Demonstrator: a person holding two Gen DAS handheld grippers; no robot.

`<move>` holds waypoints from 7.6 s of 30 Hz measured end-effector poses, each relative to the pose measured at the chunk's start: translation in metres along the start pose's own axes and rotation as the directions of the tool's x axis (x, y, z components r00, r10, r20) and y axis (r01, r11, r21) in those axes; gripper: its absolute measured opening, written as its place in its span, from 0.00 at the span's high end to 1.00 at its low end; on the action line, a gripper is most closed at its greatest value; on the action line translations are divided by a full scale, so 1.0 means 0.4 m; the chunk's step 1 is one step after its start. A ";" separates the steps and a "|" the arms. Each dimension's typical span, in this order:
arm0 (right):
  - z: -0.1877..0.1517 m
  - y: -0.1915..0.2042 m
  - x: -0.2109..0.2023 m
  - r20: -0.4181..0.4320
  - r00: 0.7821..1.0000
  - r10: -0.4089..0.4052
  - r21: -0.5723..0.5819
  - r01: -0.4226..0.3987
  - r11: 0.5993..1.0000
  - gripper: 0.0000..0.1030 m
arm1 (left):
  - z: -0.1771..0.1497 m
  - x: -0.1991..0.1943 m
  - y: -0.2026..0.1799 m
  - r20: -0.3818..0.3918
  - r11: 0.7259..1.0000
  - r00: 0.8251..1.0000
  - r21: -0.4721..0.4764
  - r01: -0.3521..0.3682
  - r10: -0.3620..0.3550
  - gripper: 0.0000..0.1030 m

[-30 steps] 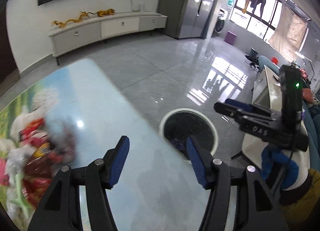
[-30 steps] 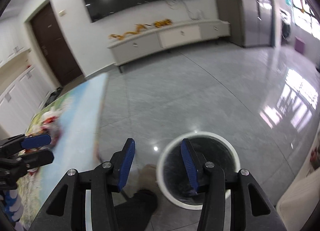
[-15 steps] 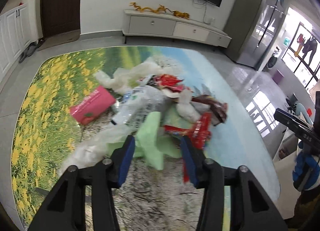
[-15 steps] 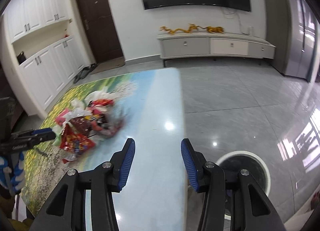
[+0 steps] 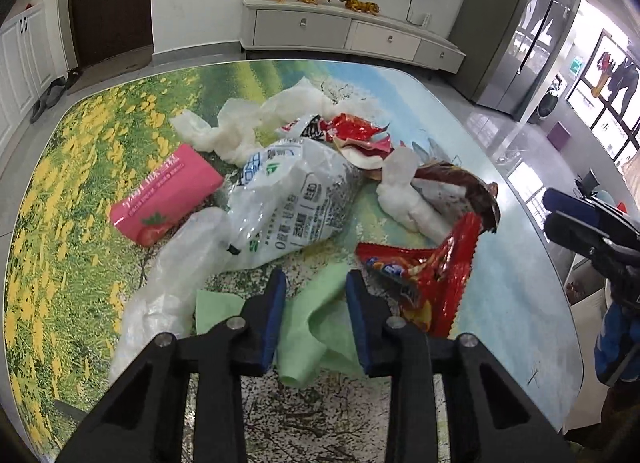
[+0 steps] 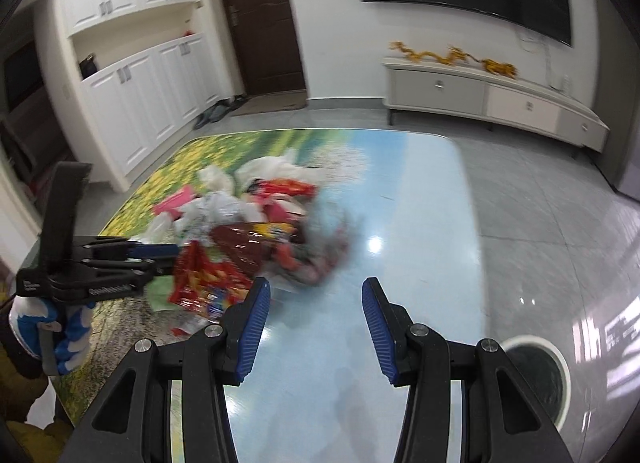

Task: Collect trash
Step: 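Return both tools to the table and lower the left tool onto the green cloth, then grasp the green cloth with the left tool while the right tool grasps a brown wrapper, then carry the cloth and wrapper over the white bin and open both tools, then grasp a clear plastic bag with the right tool while the left tool grasps a white plastic bag, then carry both plastic bags over the white bin and open both tools, then move both open tools back over the trash on the table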

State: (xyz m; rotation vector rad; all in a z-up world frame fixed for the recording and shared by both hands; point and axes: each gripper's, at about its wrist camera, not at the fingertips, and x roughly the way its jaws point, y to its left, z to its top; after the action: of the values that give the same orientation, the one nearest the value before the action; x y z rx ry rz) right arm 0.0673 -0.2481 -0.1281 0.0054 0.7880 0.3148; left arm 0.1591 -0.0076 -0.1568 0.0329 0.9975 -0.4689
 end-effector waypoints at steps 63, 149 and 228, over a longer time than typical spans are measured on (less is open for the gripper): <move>-0.394 -0.636 -0.284 0.104 0.974 -0.200 0.640 0.088 0.764 0.79 | 0.267 0.200 -0.881 -0.195 0.869 0.887 0.198 0.453 -0.418 0.87; 0.005 -0.106 -0.170 0.176 0.984 0.004 0.188 -0.037 0.981 0.91 | 0.022 -0.258 -0.090 0.202 0.998 0.978 0.035 0.045 -0.051 0.72; 0.043 -0.109 -0.307 0.211 0.975 -0.065 0.173 0.028 0.985 0.72 | -0.015 -0.267 0.058 0.178 1.000 0.984 0.029 -0.004 -0.001 0.43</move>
State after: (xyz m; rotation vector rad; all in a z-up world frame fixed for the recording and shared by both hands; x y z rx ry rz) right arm 0.0103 -0.3223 -0.0358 0.1783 0.5956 0.1980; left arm 0.1152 0.0537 -0.0772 0.0180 0.8150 -0.4764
